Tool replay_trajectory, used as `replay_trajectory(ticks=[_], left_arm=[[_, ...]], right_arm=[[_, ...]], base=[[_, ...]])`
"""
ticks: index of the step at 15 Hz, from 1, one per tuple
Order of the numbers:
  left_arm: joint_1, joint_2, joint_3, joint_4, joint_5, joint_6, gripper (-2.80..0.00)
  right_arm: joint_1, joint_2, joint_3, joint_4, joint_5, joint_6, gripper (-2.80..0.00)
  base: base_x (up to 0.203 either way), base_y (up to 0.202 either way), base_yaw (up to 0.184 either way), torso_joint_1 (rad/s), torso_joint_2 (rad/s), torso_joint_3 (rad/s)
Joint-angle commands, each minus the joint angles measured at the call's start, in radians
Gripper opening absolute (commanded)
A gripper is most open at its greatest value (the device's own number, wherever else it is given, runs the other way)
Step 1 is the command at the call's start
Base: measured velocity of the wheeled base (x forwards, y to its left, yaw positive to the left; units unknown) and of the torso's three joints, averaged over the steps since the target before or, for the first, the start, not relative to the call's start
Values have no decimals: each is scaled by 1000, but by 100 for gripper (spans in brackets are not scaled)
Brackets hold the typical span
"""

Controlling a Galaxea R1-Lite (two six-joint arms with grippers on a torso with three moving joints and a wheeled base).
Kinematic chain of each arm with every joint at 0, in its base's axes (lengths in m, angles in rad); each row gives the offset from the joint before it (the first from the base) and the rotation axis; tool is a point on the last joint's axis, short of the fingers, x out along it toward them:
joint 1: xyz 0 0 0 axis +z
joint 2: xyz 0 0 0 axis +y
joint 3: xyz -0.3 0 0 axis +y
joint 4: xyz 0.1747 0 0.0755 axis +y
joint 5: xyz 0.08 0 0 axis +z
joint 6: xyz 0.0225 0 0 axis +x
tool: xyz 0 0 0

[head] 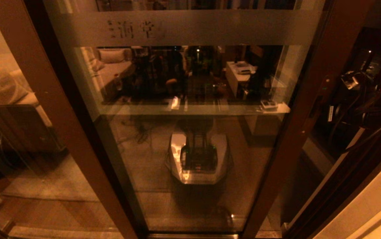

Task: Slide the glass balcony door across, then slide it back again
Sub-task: Open the slid door

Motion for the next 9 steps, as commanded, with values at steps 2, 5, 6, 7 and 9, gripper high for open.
replay_trajectory(ticks=[2, 5, 6, 7, 9], left_arm=[[-1, 1, 0, 0, 1, -1, -280], [1, 0, 0, 0, 0, -1, -280], [1, 1, 0, 0, 1, -1, -280], [1, 1, 0, 0, 0, -1, -280], [1, 1, 0, 0, 1, -1, -280]], right_arm=[[15, -11, 6, -3, -4, -1, -280], [38, -20, 23, -3, -4, -1, -280], [50, -27, 30, -3, -5, -1, -280], [62, -32, 43, -4, -5, -2, -280], [84, -42, 61, -22, -8, -2, -280]], base=[[0, 0, 0, 0, 0, 0], [0, 0, 0, 0, 0, 0], [0, 0, 0, 0, 0, 0], [0, 0, 0, 0, 0, 0], [0, 0, 0, 0, 0, 0]])
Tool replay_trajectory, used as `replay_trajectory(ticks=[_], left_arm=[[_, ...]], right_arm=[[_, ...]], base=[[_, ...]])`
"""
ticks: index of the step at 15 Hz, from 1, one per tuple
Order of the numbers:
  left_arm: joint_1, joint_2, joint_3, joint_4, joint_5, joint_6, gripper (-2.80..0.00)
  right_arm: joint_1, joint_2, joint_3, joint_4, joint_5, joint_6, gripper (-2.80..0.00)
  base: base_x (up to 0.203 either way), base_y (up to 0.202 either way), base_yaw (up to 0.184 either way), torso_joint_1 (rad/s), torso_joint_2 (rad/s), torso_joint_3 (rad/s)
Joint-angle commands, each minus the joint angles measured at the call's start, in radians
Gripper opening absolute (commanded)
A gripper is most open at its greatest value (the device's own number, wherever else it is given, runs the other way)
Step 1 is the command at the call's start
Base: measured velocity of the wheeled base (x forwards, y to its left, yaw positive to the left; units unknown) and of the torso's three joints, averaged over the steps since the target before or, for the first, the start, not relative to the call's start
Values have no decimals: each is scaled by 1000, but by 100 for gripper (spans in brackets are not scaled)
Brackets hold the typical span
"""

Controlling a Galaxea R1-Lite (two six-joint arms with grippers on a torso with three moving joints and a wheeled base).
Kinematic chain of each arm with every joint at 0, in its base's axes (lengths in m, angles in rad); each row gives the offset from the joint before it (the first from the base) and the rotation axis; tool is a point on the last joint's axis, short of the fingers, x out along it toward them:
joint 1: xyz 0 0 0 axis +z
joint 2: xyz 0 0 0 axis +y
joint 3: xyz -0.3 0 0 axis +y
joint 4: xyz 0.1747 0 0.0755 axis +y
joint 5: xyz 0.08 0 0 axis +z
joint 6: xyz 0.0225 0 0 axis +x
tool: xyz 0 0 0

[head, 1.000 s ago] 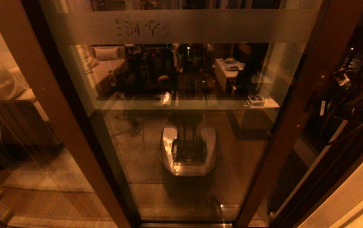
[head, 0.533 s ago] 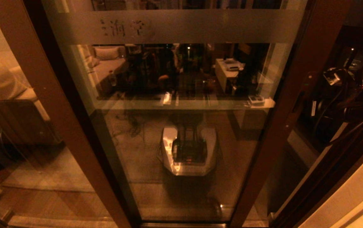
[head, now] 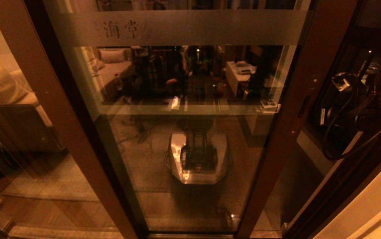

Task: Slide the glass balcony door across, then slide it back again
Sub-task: Open the slid door

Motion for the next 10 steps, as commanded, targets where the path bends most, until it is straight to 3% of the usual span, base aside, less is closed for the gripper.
replay_trajectory(ticks=[1, 4, 10], left_arm=[[1, 1, 0, 0, 0, 0, -280], [1, 2, 0, 0, 0, 0, -280], [1, 2, 0, 0, 0, 0, -280]], right_arm=[[26, -9, 15, -34, -10, -1, -280], [67, -5, 21, -70, -59, 0, -280], [105, -16, 26, -70, -63, 1, -280]], base=[[0, 0, 0, 0, 0, 0], [0, 0, 0, 0, 0, 0], [0, 0, 0, 0, 0, 0]])
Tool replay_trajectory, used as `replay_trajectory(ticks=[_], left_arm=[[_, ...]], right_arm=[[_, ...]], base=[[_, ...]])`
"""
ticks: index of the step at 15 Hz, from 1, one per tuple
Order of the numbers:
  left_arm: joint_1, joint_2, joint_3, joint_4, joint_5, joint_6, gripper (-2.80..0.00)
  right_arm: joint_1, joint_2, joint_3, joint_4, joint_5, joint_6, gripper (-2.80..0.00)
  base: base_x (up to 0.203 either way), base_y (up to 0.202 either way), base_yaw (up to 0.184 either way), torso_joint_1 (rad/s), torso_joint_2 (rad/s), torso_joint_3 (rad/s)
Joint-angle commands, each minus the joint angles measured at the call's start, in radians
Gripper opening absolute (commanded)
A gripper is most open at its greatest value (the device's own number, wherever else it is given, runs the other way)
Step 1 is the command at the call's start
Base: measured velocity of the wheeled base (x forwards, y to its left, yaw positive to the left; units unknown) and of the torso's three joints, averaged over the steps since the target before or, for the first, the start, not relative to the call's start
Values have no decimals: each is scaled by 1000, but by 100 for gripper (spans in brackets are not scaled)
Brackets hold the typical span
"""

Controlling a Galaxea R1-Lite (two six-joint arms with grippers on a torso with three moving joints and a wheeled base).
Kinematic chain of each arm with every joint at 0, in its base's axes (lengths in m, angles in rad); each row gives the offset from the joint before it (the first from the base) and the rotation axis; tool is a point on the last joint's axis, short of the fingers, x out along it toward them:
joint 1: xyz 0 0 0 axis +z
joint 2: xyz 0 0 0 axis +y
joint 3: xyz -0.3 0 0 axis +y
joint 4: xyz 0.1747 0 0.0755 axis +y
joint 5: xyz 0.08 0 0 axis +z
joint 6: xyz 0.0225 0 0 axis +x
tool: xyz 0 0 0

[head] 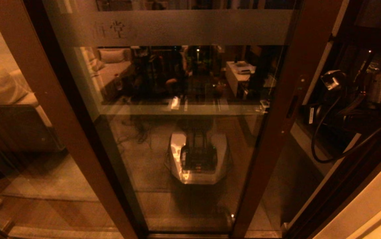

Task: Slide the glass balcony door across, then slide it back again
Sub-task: Open the slid door

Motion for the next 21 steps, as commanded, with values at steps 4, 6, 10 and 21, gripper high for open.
replay_trajectory(ticks=[4, 6, 10, 21], left_arm=[[0, 2, 0, 0, 0, 0, -280], [0, 1, 0, 0, 1, 0, -280], [0, 2, 0, 0, 1, 0, -280], [-1, 2, 0, 0, 0, 0, -280]], right_arm=[[34, -3, -1, -6, -30, 0, -280], [63, -4, -1, -13, -51, 1, -280], [107, -1, 0, -16, -88, 2, -280], [182, 0, 0, -23, -129, 5, -280]], base=[[0, 0, 0, 0, 0, 0], [0, 0, 0, 0, 0, 0], [0, 0, 0, 0, 0, 0], [0, 0, 0, 0, 0, 0]])
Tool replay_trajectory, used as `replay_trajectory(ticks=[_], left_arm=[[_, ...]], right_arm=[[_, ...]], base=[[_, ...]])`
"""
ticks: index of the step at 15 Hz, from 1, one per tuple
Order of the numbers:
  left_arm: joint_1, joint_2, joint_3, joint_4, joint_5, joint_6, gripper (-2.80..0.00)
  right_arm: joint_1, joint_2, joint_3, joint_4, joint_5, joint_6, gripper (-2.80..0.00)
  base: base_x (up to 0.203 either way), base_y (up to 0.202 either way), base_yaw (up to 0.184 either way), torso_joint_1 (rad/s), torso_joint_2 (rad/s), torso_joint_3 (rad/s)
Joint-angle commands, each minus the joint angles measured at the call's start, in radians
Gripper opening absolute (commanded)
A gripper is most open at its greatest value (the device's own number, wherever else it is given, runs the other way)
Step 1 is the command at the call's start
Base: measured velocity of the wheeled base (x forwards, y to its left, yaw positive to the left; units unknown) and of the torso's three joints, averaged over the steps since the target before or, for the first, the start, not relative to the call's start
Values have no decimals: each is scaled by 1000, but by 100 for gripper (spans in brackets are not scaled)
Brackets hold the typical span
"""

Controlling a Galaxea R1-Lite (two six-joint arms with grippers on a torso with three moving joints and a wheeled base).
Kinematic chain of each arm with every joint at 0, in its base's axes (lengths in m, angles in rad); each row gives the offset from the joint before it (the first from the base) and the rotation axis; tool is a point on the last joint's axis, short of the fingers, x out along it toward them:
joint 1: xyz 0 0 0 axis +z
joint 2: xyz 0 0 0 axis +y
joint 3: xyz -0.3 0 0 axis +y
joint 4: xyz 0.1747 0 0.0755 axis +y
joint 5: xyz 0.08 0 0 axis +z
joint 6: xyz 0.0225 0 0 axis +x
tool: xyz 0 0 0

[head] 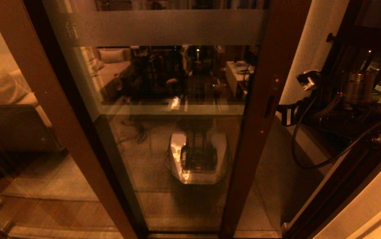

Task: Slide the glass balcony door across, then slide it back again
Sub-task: Open the slid door

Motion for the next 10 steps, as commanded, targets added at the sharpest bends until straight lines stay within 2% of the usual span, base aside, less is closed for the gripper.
replay_trajectory(ticks=[1, 6, 10], left_arm=[[0, 2, 0, 0, 1, 0, -280], [1, 0, 0, 0, 0, 0, -280], [1, 0, 0, 0, 0, 0, -280]], right_arm=[[9, 2, 0, -4, -4, -1, -280], [47, 8, -4, -4, -7, 1, -280], [87, 13, -11, -4, -50, 2, -280]], base=[[0, 0, 0, 0, 0, 0], [0, 0, 0, 0, 0, 0], [0, 0, 0, 0, 0, 0]])
